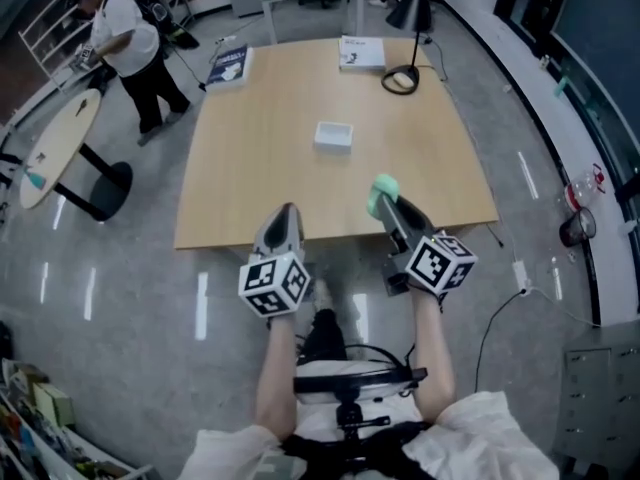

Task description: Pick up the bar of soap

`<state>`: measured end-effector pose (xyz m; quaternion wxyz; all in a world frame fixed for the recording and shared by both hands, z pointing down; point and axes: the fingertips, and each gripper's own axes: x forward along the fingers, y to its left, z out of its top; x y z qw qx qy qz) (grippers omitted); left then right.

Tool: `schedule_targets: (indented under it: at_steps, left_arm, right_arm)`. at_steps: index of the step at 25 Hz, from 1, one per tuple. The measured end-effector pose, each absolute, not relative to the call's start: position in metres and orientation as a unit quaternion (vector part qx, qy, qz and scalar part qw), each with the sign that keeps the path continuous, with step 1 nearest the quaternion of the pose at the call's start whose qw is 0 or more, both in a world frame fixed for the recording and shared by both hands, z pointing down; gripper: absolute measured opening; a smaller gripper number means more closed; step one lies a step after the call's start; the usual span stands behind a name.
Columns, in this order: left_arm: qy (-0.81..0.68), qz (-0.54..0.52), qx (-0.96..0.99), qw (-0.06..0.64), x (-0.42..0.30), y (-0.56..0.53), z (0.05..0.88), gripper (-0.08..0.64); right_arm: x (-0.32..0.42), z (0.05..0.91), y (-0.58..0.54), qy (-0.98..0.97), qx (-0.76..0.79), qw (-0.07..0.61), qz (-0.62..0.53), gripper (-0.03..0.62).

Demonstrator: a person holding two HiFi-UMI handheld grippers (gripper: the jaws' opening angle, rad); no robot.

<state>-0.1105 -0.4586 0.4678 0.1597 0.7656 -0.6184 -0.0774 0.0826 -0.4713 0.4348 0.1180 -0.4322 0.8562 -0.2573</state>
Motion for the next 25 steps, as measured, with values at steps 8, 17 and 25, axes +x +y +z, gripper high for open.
schedule_targets:
  at_steps: [8, 17, 25]
  left_arm:
    - [-0.619, -0.132, 0.767, 0.111, -0.119, -0.351, 0.407, 0.015]
    - [-0.604, -0.132, 0.782, 0.083, -0.124, -0.164, 0.390, 0.015]
    - [-0.618, -0.126, 0.769, 0.108, -0.148, -0.008, 0.404, 0.015]
  right_arm:
    - [0.091, 0.393, -0.357, 0.867, -0.429, 0.141, -0.213, 0.110]
    - [0.088, 0.386, -0.176, 0.855, -0.442, 0.168, -0.213, 0.110]
    - [0.066, 0.382, -0.021, 0.862, -0.437, 0.148, -0.212, 0.110]
